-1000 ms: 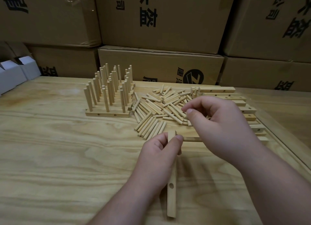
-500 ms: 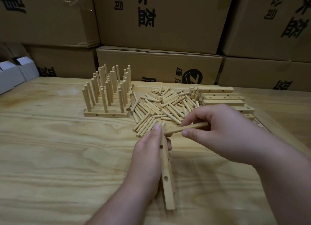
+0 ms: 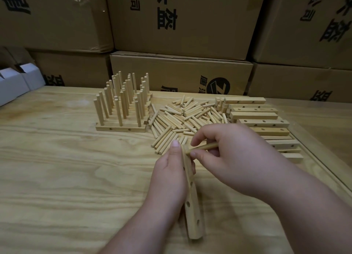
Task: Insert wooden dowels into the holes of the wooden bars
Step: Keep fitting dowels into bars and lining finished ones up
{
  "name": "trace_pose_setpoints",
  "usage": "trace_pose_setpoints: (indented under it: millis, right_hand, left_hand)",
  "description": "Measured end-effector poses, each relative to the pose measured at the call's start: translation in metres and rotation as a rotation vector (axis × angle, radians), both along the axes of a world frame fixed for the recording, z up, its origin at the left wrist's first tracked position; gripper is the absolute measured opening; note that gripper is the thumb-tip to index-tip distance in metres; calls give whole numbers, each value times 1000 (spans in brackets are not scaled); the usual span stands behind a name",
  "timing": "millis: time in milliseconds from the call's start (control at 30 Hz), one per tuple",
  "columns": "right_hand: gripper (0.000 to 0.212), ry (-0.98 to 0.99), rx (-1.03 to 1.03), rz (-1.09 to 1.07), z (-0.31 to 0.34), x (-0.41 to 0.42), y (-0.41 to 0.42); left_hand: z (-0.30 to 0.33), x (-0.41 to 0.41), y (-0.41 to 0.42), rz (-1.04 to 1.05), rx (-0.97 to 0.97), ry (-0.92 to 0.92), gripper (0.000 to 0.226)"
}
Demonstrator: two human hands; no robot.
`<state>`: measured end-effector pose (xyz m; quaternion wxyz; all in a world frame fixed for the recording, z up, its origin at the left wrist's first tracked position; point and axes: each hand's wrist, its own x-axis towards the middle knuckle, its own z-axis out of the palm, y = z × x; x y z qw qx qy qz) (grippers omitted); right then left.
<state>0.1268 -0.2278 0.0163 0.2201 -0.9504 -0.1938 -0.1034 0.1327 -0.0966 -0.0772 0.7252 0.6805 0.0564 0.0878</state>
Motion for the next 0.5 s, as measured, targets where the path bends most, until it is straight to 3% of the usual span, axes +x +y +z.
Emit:
trace_pose_setpoints:
  millis: [267,500]
  right_hand:
    - [24,92,-42,-84,1,1,-1]
    - [32,-102,-215,-111,-5,-5,12]
  left_hand:
    - [-2,-1,-2,12,1,-2,61]
    - [-9,4,0,64,19,33,58]
